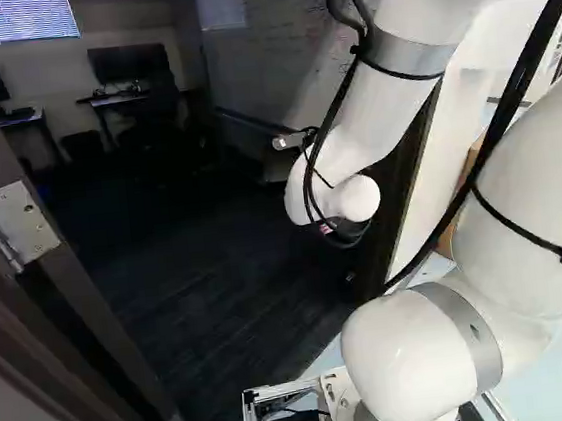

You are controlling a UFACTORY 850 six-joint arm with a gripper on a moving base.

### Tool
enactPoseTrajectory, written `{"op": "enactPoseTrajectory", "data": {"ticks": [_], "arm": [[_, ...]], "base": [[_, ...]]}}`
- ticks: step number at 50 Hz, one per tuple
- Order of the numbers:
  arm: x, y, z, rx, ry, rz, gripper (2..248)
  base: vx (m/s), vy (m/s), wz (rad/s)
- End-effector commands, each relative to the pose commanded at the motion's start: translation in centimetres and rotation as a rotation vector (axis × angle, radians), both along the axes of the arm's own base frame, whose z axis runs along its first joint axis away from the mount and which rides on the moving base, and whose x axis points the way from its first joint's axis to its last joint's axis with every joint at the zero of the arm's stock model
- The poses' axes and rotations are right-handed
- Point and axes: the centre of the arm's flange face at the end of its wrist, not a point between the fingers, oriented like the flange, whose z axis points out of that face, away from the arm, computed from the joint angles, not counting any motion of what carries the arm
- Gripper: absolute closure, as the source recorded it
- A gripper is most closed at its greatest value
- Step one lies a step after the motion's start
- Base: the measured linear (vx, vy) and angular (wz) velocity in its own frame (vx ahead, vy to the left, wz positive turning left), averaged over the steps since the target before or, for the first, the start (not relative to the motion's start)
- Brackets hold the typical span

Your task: Open the door and move inside

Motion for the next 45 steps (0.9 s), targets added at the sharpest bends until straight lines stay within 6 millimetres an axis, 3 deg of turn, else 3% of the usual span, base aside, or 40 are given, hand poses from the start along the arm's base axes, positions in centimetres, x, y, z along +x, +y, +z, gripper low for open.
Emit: {"op": "enactPoseTrajectory", "data": {"ticks": [45], "arm": [[0.0, 0.0, 0.0, 0.0, 0.0, 0.0, 3]], "base": [[0.08, 0.002, -0.005]]}}
